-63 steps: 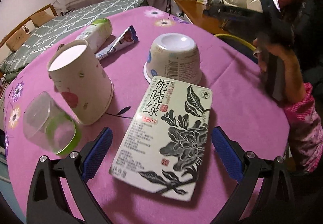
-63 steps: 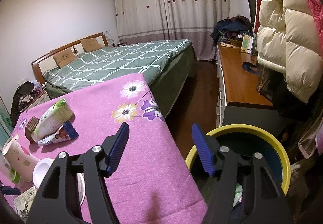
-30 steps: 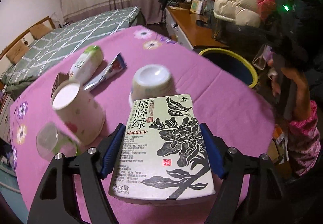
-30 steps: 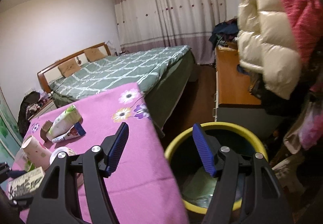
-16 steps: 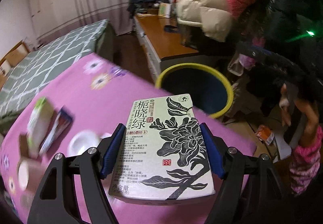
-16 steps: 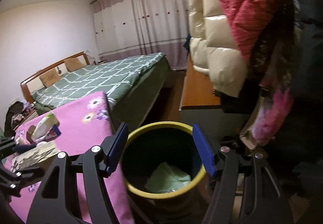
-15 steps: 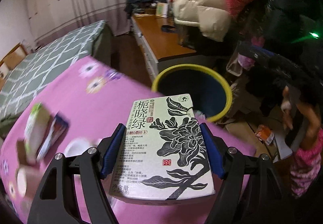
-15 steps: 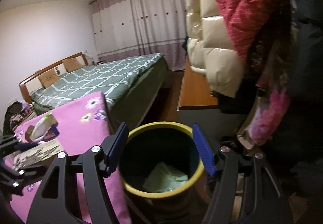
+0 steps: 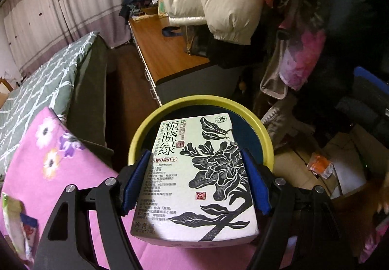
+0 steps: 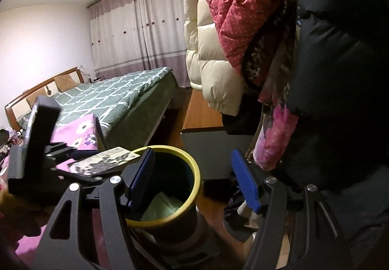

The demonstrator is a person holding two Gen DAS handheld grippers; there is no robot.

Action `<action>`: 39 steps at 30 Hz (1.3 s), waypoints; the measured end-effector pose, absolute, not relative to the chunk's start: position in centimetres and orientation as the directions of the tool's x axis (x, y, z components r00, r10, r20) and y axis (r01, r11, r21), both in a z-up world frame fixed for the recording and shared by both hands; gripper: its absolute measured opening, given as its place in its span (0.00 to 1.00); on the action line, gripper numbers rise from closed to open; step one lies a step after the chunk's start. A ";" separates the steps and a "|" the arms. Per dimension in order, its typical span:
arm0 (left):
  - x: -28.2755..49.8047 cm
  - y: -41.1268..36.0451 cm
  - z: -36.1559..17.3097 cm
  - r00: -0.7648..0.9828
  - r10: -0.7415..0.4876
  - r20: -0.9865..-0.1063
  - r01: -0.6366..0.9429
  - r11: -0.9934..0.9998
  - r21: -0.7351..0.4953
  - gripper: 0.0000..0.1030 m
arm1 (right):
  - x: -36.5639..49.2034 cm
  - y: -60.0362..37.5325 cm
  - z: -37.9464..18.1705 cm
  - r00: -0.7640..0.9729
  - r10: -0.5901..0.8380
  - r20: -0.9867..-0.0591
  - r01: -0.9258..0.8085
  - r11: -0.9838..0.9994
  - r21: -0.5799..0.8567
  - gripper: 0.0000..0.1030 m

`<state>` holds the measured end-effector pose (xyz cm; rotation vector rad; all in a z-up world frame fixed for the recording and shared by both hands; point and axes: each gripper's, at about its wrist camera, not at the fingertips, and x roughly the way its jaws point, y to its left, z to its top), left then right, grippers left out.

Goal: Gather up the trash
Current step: 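Carry the white box over the bin and open the left tool, then move both tools back toward the table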

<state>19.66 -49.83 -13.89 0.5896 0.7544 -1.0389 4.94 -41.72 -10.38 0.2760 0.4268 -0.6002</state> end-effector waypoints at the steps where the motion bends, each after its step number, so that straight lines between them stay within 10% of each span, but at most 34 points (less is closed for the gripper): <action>1: 19.9 -50.1 -14.4 0.304 -0.531 -0.791 0.912 0.403 0.080 0.72 | 5.0 -41.8 -10.5 0.742 -0.483 -0.465 0.596 0.793 0.127 0.61; 5: 20.6 -49.4 -14.5 0.329 -0.537 -0.777 0.893 0.444 0.072 0.91 | 5.4 -41.5 -10.6 0.740 -0.476 -0.475 0.590 0.798 0.120 0.61; 16: 21.3 -33.5 -7.1 0.554 -0.590 -0.587 0.728 0.685 0.000 0.95 | 8.8 -38.3 -10.7 0.789 -0.363 -0.496 0.488 0.861 0.145 0.61; 25: 24.2 -10.8 -5.0 0.859 -0.242 -0.452 0.251 0.967 -0.042 0.95 | 14.8 -31.5 -11.3 0.813 -0.201 -0.546 0.319 0.939 0.129 0.62; 39: 27.9 7.1 -13.0 0.853 0.178 -0.491 -0.235 0.970 -0.056 0.95 | 23.7 -17.9 -12.4 0.793 0.077 -0.604 -0.018 0.994 0.104 0.62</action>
